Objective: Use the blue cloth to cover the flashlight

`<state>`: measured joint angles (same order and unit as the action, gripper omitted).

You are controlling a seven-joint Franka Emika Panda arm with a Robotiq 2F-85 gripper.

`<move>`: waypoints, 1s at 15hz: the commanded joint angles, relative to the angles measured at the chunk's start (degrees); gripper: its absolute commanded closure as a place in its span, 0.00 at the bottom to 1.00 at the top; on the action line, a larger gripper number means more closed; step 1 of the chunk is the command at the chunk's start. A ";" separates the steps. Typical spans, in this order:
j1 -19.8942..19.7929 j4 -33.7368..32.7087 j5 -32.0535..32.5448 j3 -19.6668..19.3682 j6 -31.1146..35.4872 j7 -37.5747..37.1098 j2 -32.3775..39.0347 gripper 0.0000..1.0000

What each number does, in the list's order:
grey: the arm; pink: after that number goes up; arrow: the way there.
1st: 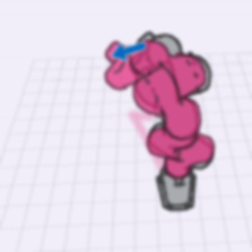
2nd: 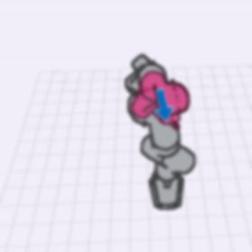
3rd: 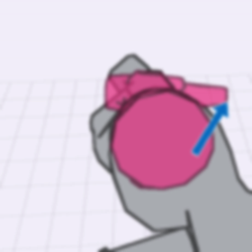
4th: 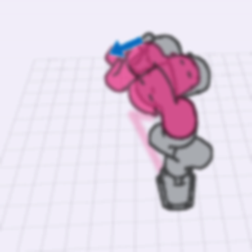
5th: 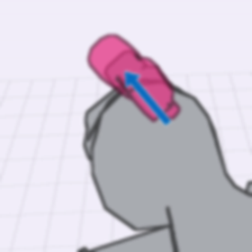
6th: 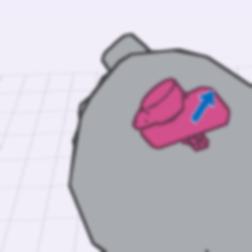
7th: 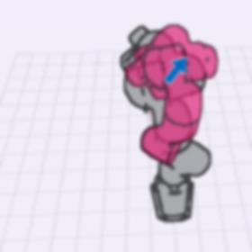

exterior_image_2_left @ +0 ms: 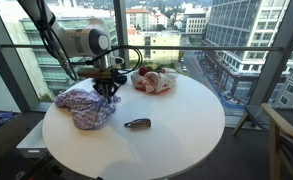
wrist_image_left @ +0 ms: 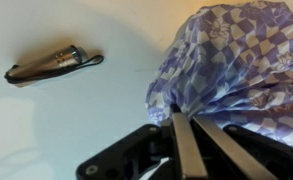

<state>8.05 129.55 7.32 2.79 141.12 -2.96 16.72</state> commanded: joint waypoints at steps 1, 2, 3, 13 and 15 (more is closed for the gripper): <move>-0.95 1.68 2.07 -2.68 -5.22 -6.21 -7.76 0.97; -1.23 2.16 3.61 -3.67 -6.47 -8.68 -9.48 0.97; -1.63 2.28 5.14 -4.39 -8.12 -10.98 -10.80 0.97; -10.82 5.02 17.48 -8.67 -16.79 -29.72 -19.23 0.97; -13.15 5.51 19.96 -9.87 -14.23 -31.42 -18.12 0.97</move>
<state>-2.50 133.57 23.98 -6.01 125.04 -30.81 -0.68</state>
